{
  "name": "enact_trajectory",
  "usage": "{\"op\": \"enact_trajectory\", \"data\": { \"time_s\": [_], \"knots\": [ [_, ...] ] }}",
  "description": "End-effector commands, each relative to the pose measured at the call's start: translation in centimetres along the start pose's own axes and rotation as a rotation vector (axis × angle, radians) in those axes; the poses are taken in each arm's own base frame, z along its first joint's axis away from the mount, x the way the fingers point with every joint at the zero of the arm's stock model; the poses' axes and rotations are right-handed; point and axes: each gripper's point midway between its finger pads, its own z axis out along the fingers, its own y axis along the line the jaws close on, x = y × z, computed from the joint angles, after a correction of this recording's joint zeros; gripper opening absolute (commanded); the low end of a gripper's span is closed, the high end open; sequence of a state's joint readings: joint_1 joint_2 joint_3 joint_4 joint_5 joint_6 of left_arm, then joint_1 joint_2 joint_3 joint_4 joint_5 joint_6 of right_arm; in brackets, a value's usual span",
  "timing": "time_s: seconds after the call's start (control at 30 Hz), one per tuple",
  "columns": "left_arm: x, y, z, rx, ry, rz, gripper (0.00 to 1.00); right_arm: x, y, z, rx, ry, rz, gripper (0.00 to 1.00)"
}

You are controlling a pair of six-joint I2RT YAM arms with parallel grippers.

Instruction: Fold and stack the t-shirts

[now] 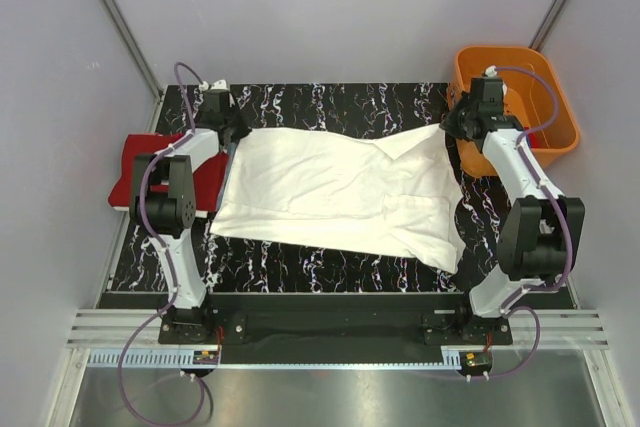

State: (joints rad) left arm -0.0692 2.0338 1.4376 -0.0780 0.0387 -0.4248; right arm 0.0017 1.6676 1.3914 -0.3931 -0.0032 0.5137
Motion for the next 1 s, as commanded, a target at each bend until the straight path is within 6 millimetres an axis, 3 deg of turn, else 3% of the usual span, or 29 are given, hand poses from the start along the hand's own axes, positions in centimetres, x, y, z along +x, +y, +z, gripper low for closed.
{"op": "enact_trajectory", "data": {
  "time_s": [0.0,0.37,0.5,0.53,0.6,0.63,0.97],
  "knots": [
    [-4.8,-2.7,-2.9,0.107,-0.191,0.025,0.00,-0.5,1.3,-2.4,-0.066,-0.029,0.003,0.00],
    [-3.5,-1.0,-6.3,0.090,-0.265,-0.003,0.00,3.3,0.5,-5.2,-0.104,0.017,0.008,0.00],
    [-2.7,-0.4,-7.0,0.119,-0.262,-0.037,0.00,3.8,0.2,-7.2,-0.111,-0.007,0.006,0.00],
    [-1.6,-0.3,-7.1,0.137,-0.242,-0.044,0.00,4.0,0.1,-7.6,-0.113,-0.010,0.003,0.00],
    [-2.1,-0.6,-8.0,0.184,-0.285,-0.058,0.00,4.2,-0.1,-8.7,-0.116,-0.021,0.002,0.00],
    [-0.9,-0.4,-8.1,0.195,-0.273,-0.059,0.00,4.3,-0.2,-9.1,-0.119,-0.023,0.000,0.00],
    [-0.5,0.1,-10.4,0.219,-0.364,-0.024,0.00,7.1,-1.0,-12.9,-0.158,-0.009,-0.001,0.00]
  ]
}}
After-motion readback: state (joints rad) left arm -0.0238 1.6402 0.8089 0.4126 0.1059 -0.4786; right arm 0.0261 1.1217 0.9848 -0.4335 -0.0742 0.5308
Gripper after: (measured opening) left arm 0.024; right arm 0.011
